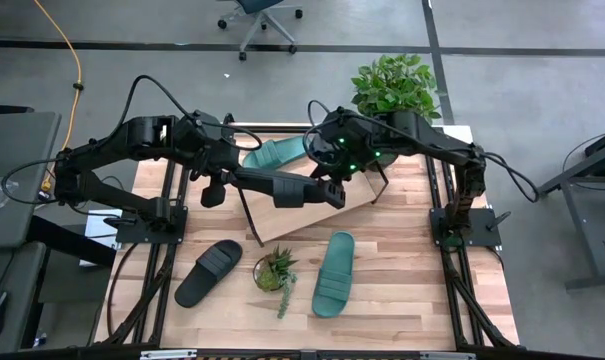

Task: Pick and place slides into the shelf
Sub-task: Put the right black slipper on the shelf

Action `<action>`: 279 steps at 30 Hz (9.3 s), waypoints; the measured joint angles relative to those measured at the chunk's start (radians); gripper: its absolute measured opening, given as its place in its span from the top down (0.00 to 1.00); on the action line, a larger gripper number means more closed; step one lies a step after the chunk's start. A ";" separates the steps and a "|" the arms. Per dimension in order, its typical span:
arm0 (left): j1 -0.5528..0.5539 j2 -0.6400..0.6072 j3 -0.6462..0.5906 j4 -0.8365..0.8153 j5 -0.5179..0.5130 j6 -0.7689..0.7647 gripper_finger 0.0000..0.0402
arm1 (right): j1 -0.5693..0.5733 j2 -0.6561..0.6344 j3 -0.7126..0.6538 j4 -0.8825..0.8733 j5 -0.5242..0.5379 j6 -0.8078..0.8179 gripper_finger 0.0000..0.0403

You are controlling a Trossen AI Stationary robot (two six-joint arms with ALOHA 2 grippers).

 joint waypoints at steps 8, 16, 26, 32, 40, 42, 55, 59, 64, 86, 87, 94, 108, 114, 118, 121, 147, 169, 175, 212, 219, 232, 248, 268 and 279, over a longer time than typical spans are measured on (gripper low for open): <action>0.000 0.000 0.000 -0.003 0.000 0.011 0.86 | 0.000 -0.003 0.000 -0.012 0.049 0.000 0.55; 0.000 0.000 0.000 -0.003 -0.003 0.026 0.85 | 0.000 -0.003 0.000 -0.013 0.053 0.034 0.77; 0.000 -0.001 0.000 0.006 -0.025 0.044 0.70 | 0.001 -0.003 0.000 -0.052 0.095 0.053 0.94; 0.001 -0.001 0.000 0.004 -0.050 0.053 0.57 | 0.012 -0.003 -0.001 -0.232 0.143 0.104 0.95; 0.001 -0.001 0.000 0.001 -0.112 0.055 0.52 | 0.058 -0.003 -0.001 -0.259 0.195 0.144 0.95; 0.001 -0.001 0.000 0.001 -0.113 0.060 0.52 | 0.067 -0.004 -0.001 -0.256 0.200 0.158 0.95; 0.001 -0.033 0.000 0.057 -0.119 0.101 0.54 | 0.094 -0.174 -0.001 -0.201 0.361 0.274 0.95; 0.000 -0.049 0.000 0.063 -0.120 0.101 0.55 | 0.102 -0.272 0.000 -0.157 0.475 0.287 0.95; 0.000 -0.069 0.000 0.065 -0.144 0.101 0.55 | 0.148 -0.357 -0.025 -0.111 0.648 0.290 0.95; 0.000 -0.109 0.000 0.097 -0.225 0.097 0.55 | 0.167 -0.674 -1.183 1.021 0.567 0.556 0.95; 0.000 -0.109 0.000 0.097 -0.225 0.096 0.55 | 0.170 -0.670 -1.221 1.080 0.568 0.577 0.95; 0.000 -0.109 0.000 0.098 -0.225 0.096 0.55 | 0.198 -0.628 -1.399 1.364 0.615 0.731 0.95; 0.000 -0.108 0.000 0.097 -0.229 0.098 0.55 | 0.244 -0.438 -1.435 1.570 0.663 0.931 0.95; 0.000 -0.108 0.000 0.097 -0.229 0.104 0.55 | 0.249 -0.361 -1.435 1.612 0.649 1.041 0.95; 0.000 -0.108 0.000 0.096 -0.229 0.105 0.55 | 0.251 -0.339 -1.435 1.626 0.654 1.092 0.95; 0.000 -0.108 0.000 0.096 -0.229 0.105 0.55 | 0.251 -0.326 -1.435 1.628 0.654 1.135 0.95; 0.000 -0.108 0.000 0.139 -0.251 0.104 0.55 | 0.228 -0.202 -1.434 1.677 0.629 1.408 0.95; 0.000 -0.108 0.000 0.131 -0.221 0.127 0.55 | 0.215 0.010 -1.384 1.821 0.527 1.509 0.95; 0.000 -0.108 0.000 0.131 -0.221 0.126 0.55 | 0.203 0.046 -1.345 1.819 0.520 1.483 0.95; 0.000 -0.107 0.000 0.130 -0.224 0.130 0.55 | 0.170 0.055 -1.340 1.800 0.472 1.491 0.95; 0.000 -0.107 0.000 0.130 -0.224 0.130 0.55 | 0.171 0.055 -1.340 1.795 0.461 1.492 0.95; 0.000 -0.107 0.000 0.131 -0.224 0.130 0.55 | 0.166 0.055 -1.340 1.789 0.437 1.488 0.95; 0.000 -0.107 0.000 0.131 -0.225 0.130 0.55 | 0.158 0.055 -1.340 1.797 0.397 1.481 0.95; 0.000 -0.107 0.000 0.130 -0.225 0.143 0.55 | 0.157 0.056 -1.341 1.850 0.394 1.455 0.94; 0.000 -0.107 0.000 0.130 -0.224 0.145 0.55 | 0.157 0.056 -1.341 1.859 0.373 1.454 0.82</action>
